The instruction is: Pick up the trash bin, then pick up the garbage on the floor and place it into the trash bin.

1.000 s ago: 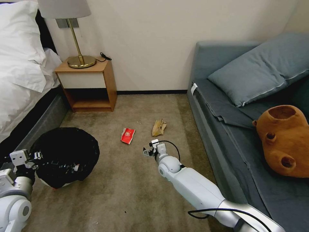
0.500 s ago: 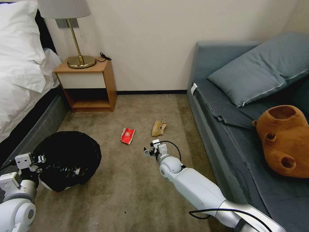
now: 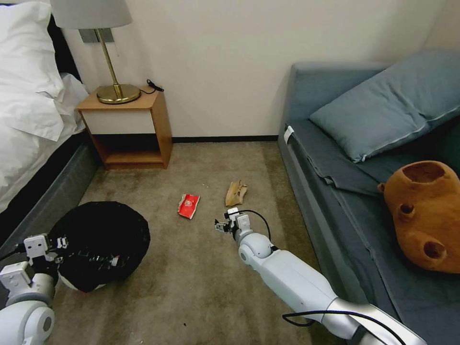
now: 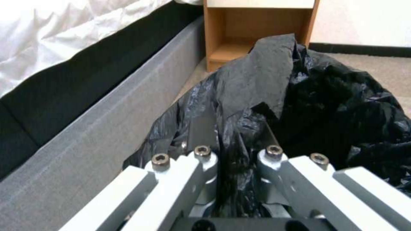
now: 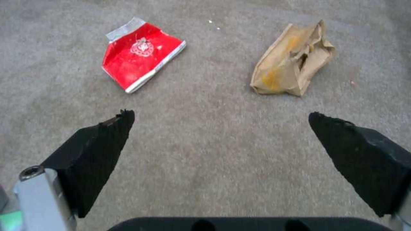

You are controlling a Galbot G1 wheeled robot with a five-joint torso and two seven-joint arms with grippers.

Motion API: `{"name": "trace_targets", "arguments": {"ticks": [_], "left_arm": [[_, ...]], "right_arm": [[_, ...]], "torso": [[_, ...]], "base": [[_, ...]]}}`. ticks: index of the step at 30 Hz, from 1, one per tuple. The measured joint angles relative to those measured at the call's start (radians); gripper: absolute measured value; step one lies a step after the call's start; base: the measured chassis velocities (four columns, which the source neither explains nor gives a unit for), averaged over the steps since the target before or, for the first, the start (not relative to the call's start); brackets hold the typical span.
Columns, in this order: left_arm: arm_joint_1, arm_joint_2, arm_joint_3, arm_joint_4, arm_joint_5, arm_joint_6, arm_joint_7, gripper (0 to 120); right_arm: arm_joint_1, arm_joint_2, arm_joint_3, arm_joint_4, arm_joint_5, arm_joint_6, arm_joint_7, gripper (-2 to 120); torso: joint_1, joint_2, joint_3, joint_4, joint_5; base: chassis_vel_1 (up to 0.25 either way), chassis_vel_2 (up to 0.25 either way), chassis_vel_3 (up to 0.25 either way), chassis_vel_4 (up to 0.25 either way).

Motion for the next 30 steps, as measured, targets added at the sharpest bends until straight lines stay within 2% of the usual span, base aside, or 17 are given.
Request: {"name": "trace_targets", "arguments": {"ticks": [19, 30], "left_arm": [[0.002, 0.012, -0.011, 0.018, -0.003, -0.003, -0.001, 6], [-0.002, 0.026, -0.033, 0.022, -0.018, -0.003, 0.000, 6]], "right_arm": [[0.001, 0.013, -0.003, -0.013, -0.009, 0.005, -0.002, 100], [0.008, 0.021, -0.012, -0.029, -0.011, 0.007, -0.004, 100]], "torso": [[0.000, 0.000, 0.000, 0.0000, -0.0001], [0.000, 0.000, 0.000, -0.0001, -0.0001]], "base": [[-0.035, 0.032, 0.032, -0.032], [-0.067, 0.061, 0.066, -0.062]]}}
